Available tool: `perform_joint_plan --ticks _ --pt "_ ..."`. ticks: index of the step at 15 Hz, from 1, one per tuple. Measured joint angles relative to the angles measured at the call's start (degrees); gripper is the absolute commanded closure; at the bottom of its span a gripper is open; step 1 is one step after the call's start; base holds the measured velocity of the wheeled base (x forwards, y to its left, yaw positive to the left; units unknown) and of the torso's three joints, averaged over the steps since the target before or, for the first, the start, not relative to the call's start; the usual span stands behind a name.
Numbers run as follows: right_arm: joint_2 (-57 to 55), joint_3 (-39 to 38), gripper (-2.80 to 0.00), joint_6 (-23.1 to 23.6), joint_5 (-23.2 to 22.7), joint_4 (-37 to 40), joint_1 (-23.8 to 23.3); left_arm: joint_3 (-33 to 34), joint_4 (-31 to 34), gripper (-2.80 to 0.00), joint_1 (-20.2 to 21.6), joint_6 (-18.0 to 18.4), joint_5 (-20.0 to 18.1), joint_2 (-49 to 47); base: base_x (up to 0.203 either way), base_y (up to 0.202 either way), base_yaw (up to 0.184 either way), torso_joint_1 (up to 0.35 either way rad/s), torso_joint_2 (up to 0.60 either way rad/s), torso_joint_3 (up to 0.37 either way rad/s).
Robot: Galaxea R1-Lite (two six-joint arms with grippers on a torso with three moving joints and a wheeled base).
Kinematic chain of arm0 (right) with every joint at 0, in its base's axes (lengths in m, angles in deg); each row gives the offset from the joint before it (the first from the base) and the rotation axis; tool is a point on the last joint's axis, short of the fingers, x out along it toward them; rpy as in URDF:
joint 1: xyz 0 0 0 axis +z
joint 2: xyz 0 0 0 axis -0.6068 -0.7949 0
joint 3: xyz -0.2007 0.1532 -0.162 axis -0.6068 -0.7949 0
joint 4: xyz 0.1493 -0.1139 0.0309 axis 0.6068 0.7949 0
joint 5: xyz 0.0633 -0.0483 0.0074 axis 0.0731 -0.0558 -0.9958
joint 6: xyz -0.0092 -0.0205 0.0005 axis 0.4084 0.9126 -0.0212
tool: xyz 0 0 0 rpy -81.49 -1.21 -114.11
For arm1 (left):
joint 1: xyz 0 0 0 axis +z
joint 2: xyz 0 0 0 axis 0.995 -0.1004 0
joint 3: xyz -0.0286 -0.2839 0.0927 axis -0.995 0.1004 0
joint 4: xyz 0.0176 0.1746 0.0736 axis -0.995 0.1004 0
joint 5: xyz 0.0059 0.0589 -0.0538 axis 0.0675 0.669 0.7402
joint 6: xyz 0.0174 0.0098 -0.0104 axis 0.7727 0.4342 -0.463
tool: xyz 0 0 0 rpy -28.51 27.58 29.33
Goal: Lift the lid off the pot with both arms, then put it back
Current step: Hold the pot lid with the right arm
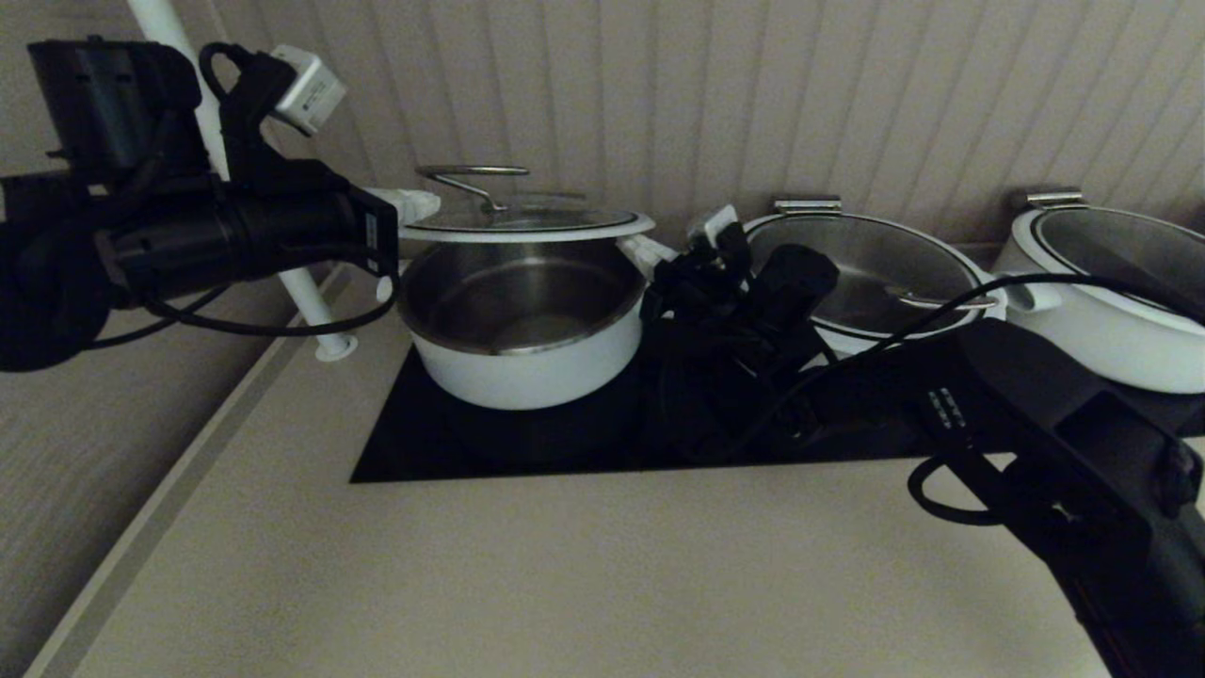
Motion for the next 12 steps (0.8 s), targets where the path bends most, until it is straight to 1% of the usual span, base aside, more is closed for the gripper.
perform_joint_plan --ticks 7,12 --pt "-1.7 8.1 0.00 0.0 0.0 4.0 -0.2 0.0 0.1 0.00 0.6 -0.2 0.1 0.9 0.000 0.000 0.000 0.000 0.00 0.000" --pt "-2.2 9.0 0.00 0.0 0.0 4.1 -0.6 0.3 0.2 0.00 1.5 -0.2 0.1 2.1 0.000 0.000 0.000 0.000 0.00 0.000"
